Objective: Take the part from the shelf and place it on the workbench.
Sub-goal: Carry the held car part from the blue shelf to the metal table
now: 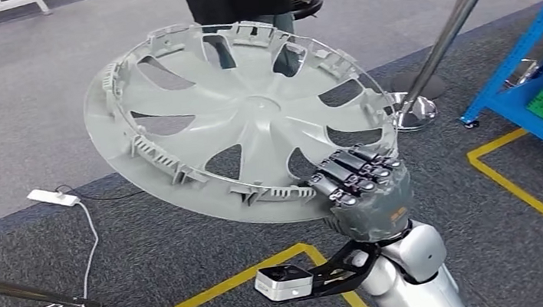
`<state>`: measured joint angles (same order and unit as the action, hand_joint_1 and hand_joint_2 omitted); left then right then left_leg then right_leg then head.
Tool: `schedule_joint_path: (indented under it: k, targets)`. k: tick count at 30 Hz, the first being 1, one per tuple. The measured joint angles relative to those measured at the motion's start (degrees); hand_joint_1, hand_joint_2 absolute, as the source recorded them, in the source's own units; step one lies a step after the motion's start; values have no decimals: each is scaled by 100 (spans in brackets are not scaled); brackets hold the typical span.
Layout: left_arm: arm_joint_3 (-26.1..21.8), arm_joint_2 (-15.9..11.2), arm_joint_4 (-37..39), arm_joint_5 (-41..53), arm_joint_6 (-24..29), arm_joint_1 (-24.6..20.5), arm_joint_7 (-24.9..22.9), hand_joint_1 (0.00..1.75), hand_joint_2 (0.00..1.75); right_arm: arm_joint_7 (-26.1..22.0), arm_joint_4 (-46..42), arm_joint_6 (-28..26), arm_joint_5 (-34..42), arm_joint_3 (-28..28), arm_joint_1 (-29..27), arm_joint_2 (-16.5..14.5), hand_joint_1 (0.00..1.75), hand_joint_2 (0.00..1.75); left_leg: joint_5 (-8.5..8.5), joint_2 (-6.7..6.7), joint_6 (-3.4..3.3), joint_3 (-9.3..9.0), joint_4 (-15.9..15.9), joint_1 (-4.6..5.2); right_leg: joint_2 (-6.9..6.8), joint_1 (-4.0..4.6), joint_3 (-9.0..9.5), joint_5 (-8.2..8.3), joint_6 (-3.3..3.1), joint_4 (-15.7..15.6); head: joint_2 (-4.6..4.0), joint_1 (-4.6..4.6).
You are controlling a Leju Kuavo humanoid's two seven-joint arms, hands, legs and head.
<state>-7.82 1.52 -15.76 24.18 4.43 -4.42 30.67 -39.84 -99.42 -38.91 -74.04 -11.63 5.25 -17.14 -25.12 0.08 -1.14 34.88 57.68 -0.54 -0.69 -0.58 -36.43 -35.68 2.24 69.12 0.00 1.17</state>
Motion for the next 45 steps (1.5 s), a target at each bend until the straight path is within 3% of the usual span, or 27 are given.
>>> schedule_joint_path:
  k: [2, 3, 4, 6, 8, 10, 11, 13, 15, 17, 18, 20, 21, 23, 24, 26, 28, 30, 31, 32, 33, 35, 37, 39, 41, 43, 45]
  targets:
    - [-2, 0, 0, 0, -2, -2, -2, 0, 0, 0, 1, 0, 1, 4, 0, 0, 175, 175, 0, -166, -6, 1, 3, 3, 47, 0, -273, -104, 0, 496, 0, -6]
    - [-2, -1, 0, 0, -3, 2, -3, 0, 0, 0, 2, 0, 1, 4, 0, 0, 175, 175, 0, -253, -6, -4, 5, 2, 54, 0, -269, 15, -7, 428, 0, -7]
    - [-2, 0, 0, -1, -3, 4, -5, 0, 0, 0, 2, 0, 1, 4, 1, 0, 175, 175, -1, -340, -4, -11, 8, 1, 82, -3, -162, 226, -23, 149, 0, -7]
    - [-3, 7, 0, -1, -4, 2, -7, 0, 0, -1, 2, 0, 1, 4, 2, 0, 175, 175, -5, -495, 19, -9, 24, 1, 298, -25, 173, 639, -66, -612, 0, -8]
    - [-4, 11, 1, -1, -4, 1, -8, 0, 0, -1, 2, 0, 0, 3, 7, 0, 175, 175, 12, -616, 82, 42, 43, -6, 482, -41, 377, 749, -93, -1037, 0, -10]
    - [-5, 4, 2, -1, -5, 21, -11, 0, 0, -1, 2, 0, -1, -1, 12, -1, 175, 175, 47, -727, 161, 88, 37, -23, 430, -39, 416, 719, -109, -1112, 0, -14]
    - [-6, -4, 4, -1, -5, 36, -13, 0, 0, -1, 2, 0, -2, -3, 12, -3, 175, 175, 39, -712, 196, 101, 46, -21, 370, -45, 429, 731, -128, -1130, 0, -11]
    - [-7, -12, 6, -1, -4, 41, -15, 0, 0, 2, 0, 0, 0, -4, 17, -8, 175, 175, -130, -482, 254, 215, 294, -2, 223, -64, 475, 748, -189, -1187, 0, 33]
    - [-7, -4, 7, -1, -4, 26, -15, 0, 0, 5, -1, 0, 1, -1, 21, -9, 175, 175, -470, -177, 303, 531, 966, -8, 65, -50, 499, 739, -235, -1199, 0, 78]
    - [-8, -1, 7, -1, -5, 25, -15, 0, 0, 3, -1, 0, -3, 1, 21, -9, 175, 175, -649, -84, 333, 806, 1538, -23, -90, -33, 506, 722, -253, -1195, 0, 79]
    - [-8, -2, 7, -1, -5, 30, -15, 0, 0, 2, -1, 0, -4, 1, 22, -9, 175, 175, -589, -73, 336, 812, 1559, -26, -159, -28, 513, 712, -255, -1194, 0, 80]
    - [-9, -8, 7, -1, -5, 35, -15, 0, 0, 0, -1, 0, -3, -1, 23, -9, 175, 175, -222, 28, 306, 500, 984, -16, -292, -16, 551, 682, -243, -1193, 0, 80]
    - [-10, -11, 7, -1, -5, 30, -15, 0, 0, 0, -2, 0, -2, -1, 24, -9, 175, 175, -78, 176, 277, 292, 611, 17, -352, 4, 573, 661, -224, -1191, 0, 80]
    - [-11, -13, 7, -1, -5, 13, -16, 0, 0, 3, -5, 0, 1, 1, 26, -9, 175, 175, 27, 416, 196, 42, 116, 81, -467, 51, 595, 621, -175, -1177, 0, 70]
    - [-11, -13, 7, -1, -5, 11, -16, 0, 0, 3, -6, 0, 2, 2, 28, -9, 175, 175, -8, 447, 160, 34, 68, 107, -525, 71, 598, 607, -152, -1174, 0, 63]
    - [-14, -11, 7, -1, -4, 29, -17, 0, 0, 2, -8, 0, 1, -1, 33, -9, 175, 175, -1, 321, 93, 52, 36, 95, -590, 74, 601, 563, -103, -1164, 0, 51]
    - [-16, -8, 7, -1, -4, 32, -16, 0, 0, 2, -14, 0, 3, -2, 38, -8, 175, 175, 22, 177, 25, 48, 8, 60, -340, 44, 501, 378, -58, -926, 0, 37]
    - [-17, -5, 7, -2, -4, 14, -15, 0, 0, 2, -21, 0, 4, 4, 40, -7, 175, 175, 34, 37, -21, 51, 2, 40, -28, 20, 178, 26, -32, -235, 0, 9]
    - [-17, -6, 7, -2, -4, 10, -15, 0, 0, 2, -22, 0, 3, 7, 39, -7, 175, 175, 36, -36, -31, 53, 3, 40, 23, 17, -23, -125, -23, 166, 0, 1]
    - [-17, -4, 7, -3, -4, 12, -15, 0, 0, 2, -22, 0, 3, 9, 39, -7, 175, 175, 37, -116, -34, 53, 5, 39, 43, 15, -182, -185, -16, 447, 0, -2]
    - [-17, -3, 7, -2, -4, 16, -15, 0, 0, 2, -23, 0, 4, 10, 39, -7, 175, 175, 38, -199, -32, 53, 8, 38, 50, 12, -255, -130, -13, 528, 0, -4]
    - [-17, 1, 7, -1, -5, 21, -15, 0, 0, 2, -27, 0, 4, 10, 39, -7, 175, 175, 37, -374, -22, 46, 22, 27, 108, -5, -81, 285, -20, 23, 0, -11]
    - [-17, 5, 7, -1, -5, 14, -15, 0, 0, 2, -32, 0, 5, 11, 40, -7, 175, 175, 36, -527, 19, 62, 54, 20, 342, -38, 255, 622, -34, -727, 0, -16]
    - [-18, 5, 7, -2, -4, 16, -15, 0, 0, 1, -37, 0, 3, 9, 44, -7, 175, 175, 61, -642, 97, 118, 73, 6, 489, -46, 405, 669, -51, -1033, 0, -17]
    - [-21, -8, 8, -1, -4, 43, -16, 0, 0, -1, -42, 0, 1, 3, 48, -8, 175, 175, 88, -716, 168, 163, 68, -16, 402, -42, 425, 681, -88, -1065, 0, -14]
    - [-25, -13, 9, -1, -4, 63, -16, 0, 0, 1, -45, 0, 4, 0, 51, -10, 175, 175, -23, -524, 222, 236, 223, 0, 269, -58, 453, 702, -157, -1102, 0, 15]
    - [-25, -4, 9, -1, -4, 51, -15, 0, 0, 3, -47, 0, 7, 2, 53, -11, 175, 175, -345, -208, 272, 495, 802, 9, 113, -54, 473, 699, -217, -1120, 0, 52]
